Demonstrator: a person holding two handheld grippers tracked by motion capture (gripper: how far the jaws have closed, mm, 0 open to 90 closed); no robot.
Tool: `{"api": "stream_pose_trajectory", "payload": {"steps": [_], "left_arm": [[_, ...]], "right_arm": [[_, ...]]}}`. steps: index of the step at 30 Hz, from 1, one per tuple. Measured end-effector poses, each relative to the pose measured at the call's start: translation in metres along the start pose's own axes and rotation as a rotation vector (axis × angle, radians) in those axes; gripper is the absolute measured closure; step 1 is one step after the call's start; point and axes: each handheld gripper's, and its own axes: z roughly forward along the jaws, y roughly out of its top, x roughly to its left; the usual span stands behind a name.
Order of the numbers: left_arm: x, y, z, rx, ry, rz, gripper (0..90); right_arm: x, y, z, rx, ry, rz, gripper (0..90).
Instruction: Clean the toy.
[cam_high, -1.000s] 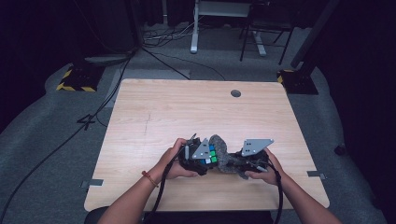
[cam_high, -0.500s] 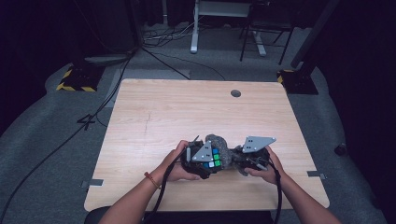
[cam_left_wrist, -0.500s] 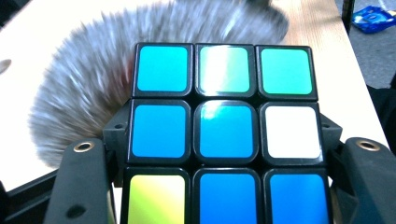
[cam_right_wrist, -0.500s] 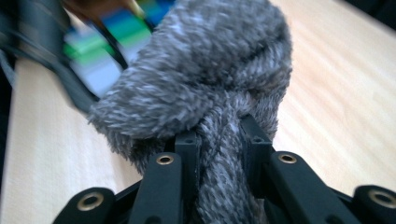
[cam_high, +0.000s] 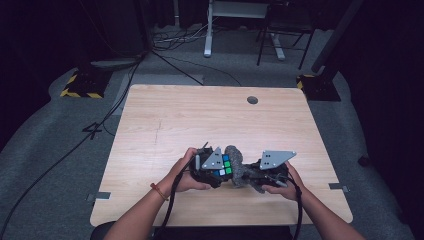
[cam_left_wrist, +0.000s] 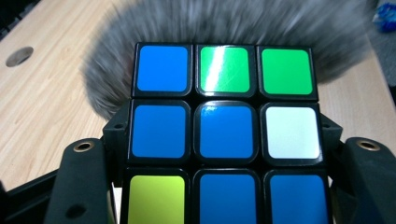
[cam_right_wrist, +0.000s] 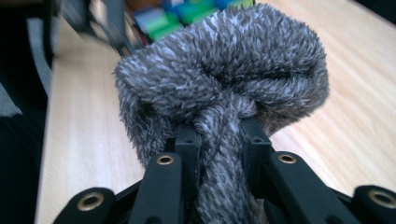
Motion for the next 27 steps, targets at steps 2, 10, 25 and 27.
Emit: {"api": "stream_pose_trajectory", "payload": {"steps": [2, 10, 25, 27], "left_arm": [[-0.002, 0.0, 0.004, 0.009, -0.01, 0.001, 33.4], [-0.011, 0.004, 0.015, 0.027, -0.035, 0.025, 33.4], [0.003, 0.004, -0.014, -0.054, 0.015, -0.004, 33.4], [0.006, 0.001, -0.014, -0.045, 0.024, -0.019, 33.4]], "right_arm": [[0.003, 0.004, -0.001, -0.009, -0.015, -0.017, 74.4], [0.0, 0.007, -0.005, -0.043, -0.06, -0.01, 74.2], [-0.003, -0.006, 0.009, 0.058, -0.032, 0.013, 74.3], [-0.001, -0.004, 0.008, 0.038, -0.025, 0.001, 74.3]]}}
